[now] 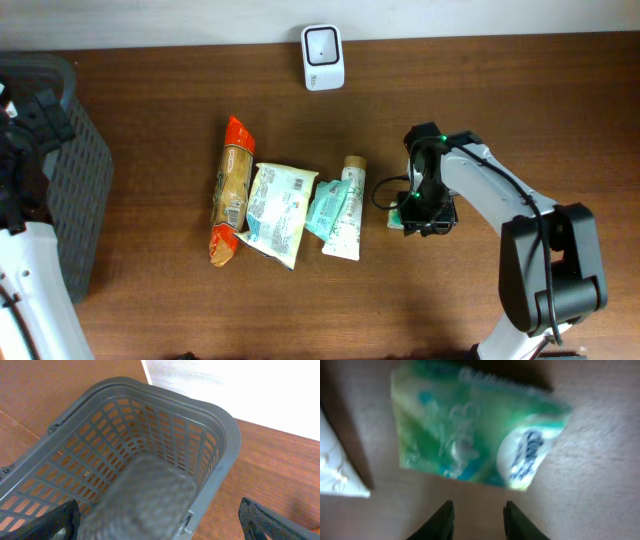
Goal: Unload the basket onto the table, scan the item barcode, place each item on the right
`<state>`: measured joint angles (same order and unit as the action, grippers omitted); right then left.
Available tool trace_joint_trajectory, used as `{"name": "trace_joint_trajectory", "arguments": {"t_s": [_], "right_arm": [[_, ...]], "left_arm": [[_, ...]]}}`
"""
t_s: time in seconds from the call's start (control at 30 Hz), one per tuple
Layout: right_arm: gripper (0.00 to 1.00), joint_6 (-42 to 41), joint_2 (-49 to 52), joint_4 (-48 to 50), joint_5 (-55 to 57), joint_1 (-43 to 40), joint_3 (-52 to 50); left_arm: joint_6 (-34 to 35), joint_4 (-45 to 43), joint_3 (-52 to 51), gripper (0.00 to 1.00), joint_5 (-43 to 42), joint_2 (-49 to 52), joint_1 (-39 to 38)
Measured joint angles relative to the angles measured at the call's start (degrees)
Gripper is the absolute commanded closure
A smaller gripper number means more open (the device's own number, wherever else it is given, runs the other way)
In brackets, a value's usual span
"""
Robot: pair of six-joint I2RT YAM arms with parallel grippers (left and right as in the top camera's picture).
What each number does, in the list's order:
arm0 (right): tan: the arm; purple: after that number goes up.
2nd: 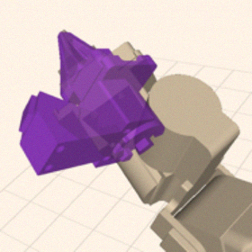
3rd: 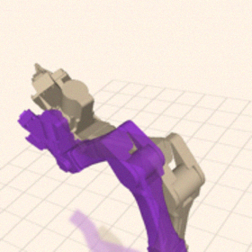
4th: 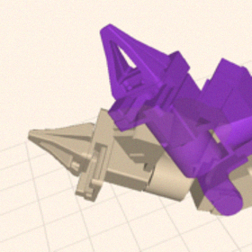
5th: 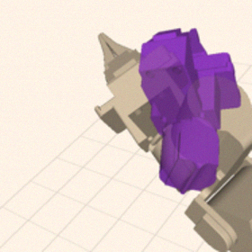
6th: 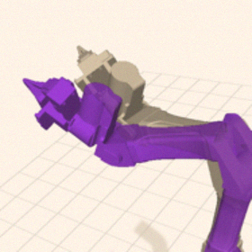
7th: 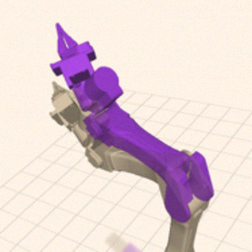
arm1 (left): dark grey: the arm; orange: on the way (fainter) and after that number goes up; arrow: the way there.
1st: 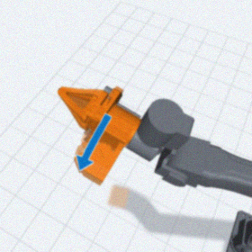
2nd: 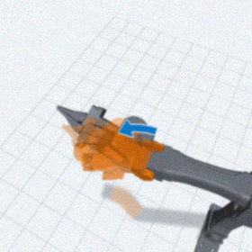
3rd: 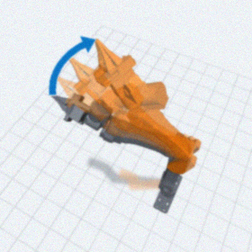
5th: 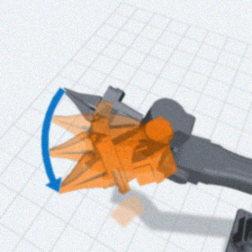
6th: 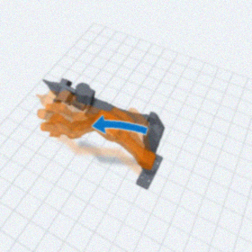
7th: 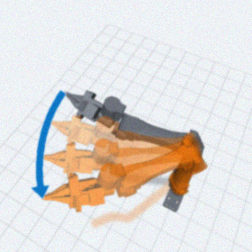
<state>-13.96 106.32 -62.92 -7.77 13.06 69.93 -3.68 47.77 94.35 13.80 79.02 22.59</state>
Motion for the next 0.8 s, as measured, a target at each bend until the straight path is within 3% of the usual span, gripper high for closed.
{"name": "trace_joint_trajectory", "arguments": {"t_s": [0.33,0.73,0.8], "right_arm": [[0.71,-2.84,0.0,5.46,5.22,-0.11,-2.67],[0.69,2.01,0.0,34.91,11.1,-1.29,-2.86],[0.62,2.43,0.0,36.17,9.6,-1.29,-2.86]], "left_arm": [[0.0,0.0,0.02,0.01,0.0,0.0,0.0],[0.0,0.02,0.0,0.01,0.0,0.0,0.0],[0.0,0.02,0.0,0.01,0.0,0.0,0.0]]}}
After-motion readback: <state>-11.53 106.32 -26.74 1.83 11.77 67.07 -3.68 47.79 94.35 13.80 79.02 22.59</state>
